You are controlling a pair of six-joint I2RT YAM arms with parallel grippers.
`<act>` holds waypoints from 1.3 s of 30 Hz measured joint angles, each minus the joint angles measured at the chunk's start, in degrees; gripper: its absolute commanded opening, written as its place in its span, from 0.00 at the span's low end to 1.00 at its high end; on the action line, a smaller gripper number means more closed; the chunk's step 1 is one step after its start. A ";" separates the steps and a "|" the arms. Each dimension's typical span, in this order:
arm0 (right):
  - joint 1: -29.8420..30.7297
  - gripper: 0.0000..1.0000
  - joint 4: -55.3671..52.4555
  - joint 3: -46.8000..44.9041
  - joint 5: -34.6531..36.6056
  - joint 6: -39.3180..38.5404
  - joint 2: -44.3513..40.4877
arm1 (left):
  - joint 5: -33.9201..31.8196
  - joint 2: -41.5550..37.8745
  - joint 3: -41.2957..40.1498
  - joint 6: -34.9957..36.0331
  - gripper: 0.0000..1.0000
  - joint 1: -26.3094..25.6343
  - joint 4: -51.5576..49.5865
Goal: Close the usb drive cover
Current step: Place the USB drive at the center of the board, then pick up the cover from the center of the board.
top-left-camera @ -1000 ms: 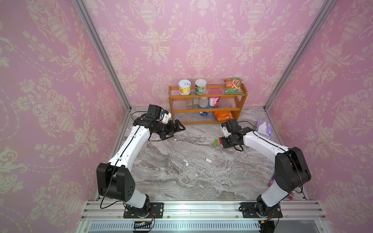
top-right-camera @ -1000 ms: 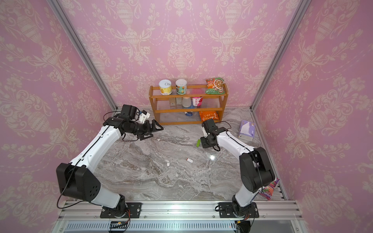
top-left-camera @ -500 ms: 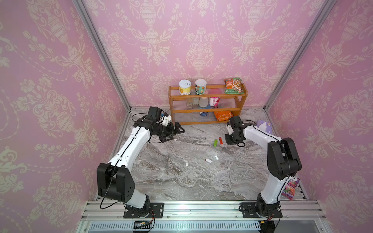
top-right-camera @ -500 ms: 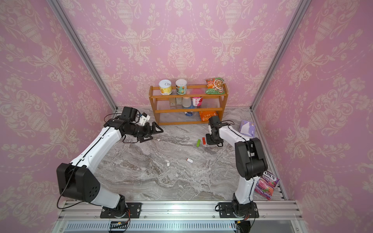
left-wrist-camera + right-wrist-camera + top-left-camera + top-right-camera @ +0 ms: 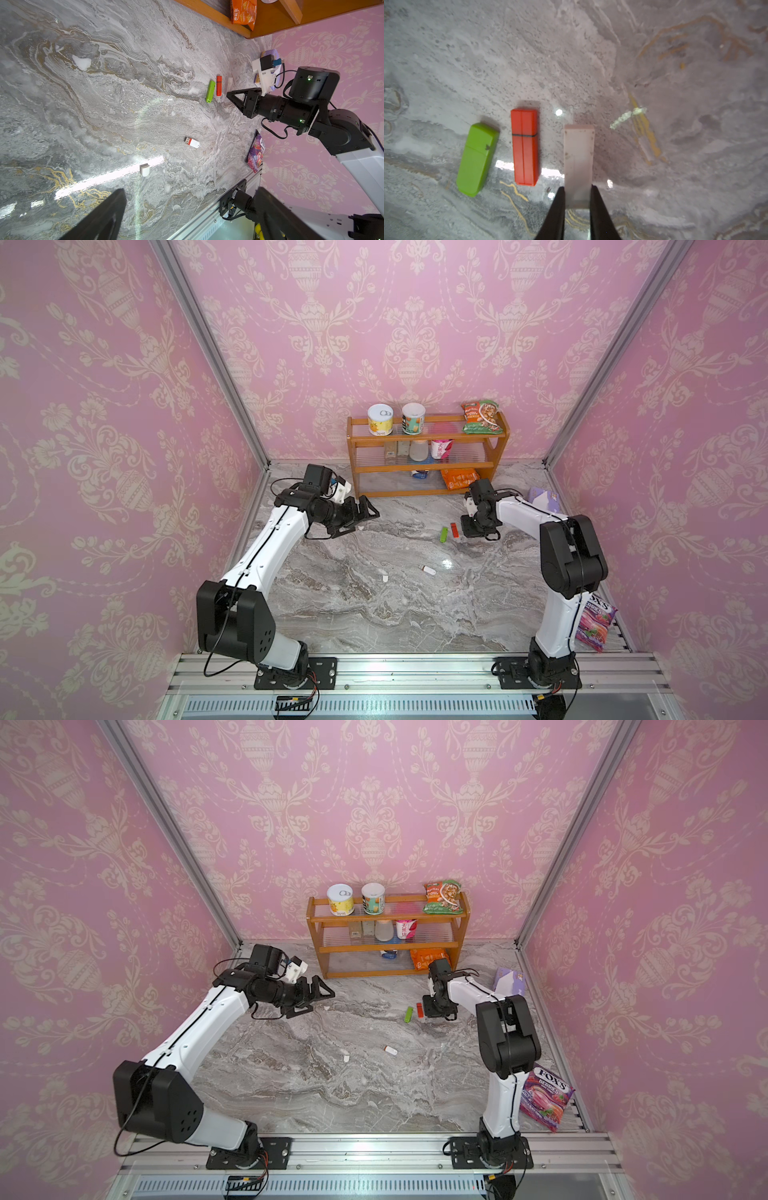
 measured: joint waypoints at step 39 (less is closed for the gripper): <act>35.82 0.49 11.87 -10.47 -5.55 -15.45 -9.40 | 0.35 -9.05 -17.20 -9.22 0.96 11.23 3.85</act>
